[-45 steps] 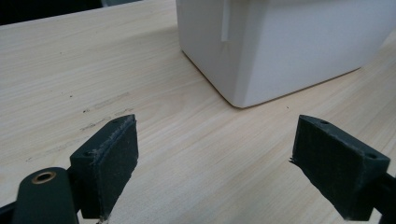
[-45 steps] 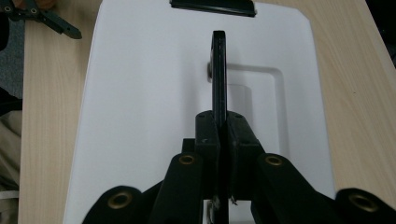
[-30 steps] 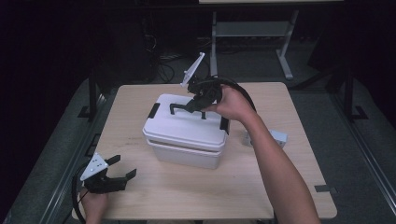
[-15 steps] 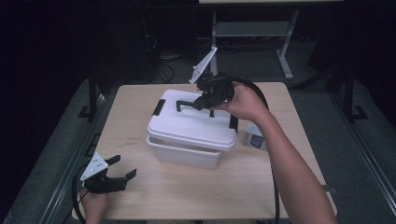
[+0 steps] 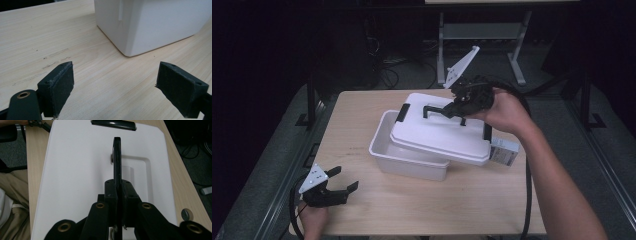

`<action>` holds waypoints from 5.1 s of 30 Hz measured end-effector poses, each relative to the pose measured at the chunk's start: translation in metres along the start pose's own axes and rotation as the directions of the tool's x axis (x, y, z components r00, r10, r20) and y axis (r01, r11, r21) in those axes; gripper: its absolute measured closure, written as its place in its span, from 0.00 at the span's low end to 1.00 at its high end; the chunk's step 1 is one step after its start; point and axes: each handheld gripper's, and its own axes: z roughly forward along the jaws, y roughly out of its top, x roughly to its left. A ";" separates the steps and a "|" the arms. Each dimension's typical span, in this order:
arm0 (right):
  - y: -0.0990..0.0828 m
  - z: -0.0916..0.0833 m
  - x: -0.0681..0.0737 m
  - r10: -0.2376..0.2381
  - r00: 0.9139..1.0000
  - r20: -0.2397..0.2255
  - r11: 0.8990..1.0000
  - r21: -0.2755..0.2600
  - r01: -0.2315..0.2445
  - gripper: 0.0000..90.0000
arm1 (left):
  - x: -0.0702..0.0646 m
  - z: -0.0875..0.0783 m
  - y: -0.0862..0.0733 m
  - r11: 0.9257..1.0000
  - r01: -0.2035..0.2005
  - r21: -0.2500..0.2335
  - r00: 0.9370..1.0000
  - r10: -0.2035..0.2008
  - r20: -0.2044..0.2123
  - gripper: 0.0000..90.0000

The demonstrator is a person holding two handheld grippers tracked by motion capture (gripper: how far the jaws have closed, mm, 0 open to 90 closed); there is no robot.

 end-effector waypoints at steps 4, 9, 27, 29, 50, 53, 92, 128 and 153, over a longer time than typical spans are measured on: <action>-0.014 -0.016 0.002 0.023 1.000 0.015 1.000 -0.002 -0.023 0.94 | 0.000 0.000 0.000 1.000 0.004 0.000 1.000 -0.004 0.000 0.15; -0.033 -0.030 0.003 0.047 0.998 0.031 0.999 0.003 -0.047 0.94 | -0.001 0.001 0.000 1.000 0.003 0.004 1.000 -0.003 0.000 0.15; -0.094 -0.059 0.012 0.109 0.992 0.062 0.994 0.016 -0.110 0.94 | -0.001 0.002 -0.001 1.000 -0.002 0.015 1.000 0.002 -0.002 0.15; -0.099 -0.061 0.013 0.116 0.991 0.061 0.993 0.013 -0.117 0.94 | -0.001 0.002 -0.002 1.000 0.001 0.012 1.000 -0.001 -0.002 0.15; -0.152 -0.059 0.028 0.160 0.986 0.040 0.986 0.035 -0.161 0.94 | -0.003 0.004 -0.001 1.000 0.000 0.019 1.000 0.000 0.004 0.15; -0.157 -0.058 0.031 0.166 0.985 0.038 0.985 0.037 -0.167 0.94 | -0.003 0.004 -0.001 1.000 0.001 0.021 1.000 -0.001 0.005 0.15; -0.194 -0.002 0.052 0.170 0.985 -0.028 0.984 0.058 -0.168 0.94 | -0.003 0.001 -0.001 1.000 -0.006 -0.003 1.000 0.006 0.004 0.15; -0.222 0.060 0.048 0.214 0.973 -0.088 0.973 0.111 -0.203 0.94 | -0.002 -0.003 -0.002 1.000 0.003 -0.016 1.000 -0.003 0.001 0.15; -0.229 0.075 0.054 0.246 0.961 -0.124 0.965 0.128 -0.231 0.89 | -0.003 -0.005 -0.002 1.000 0.000 -0.022 1.000 0.000 -0.003 0.15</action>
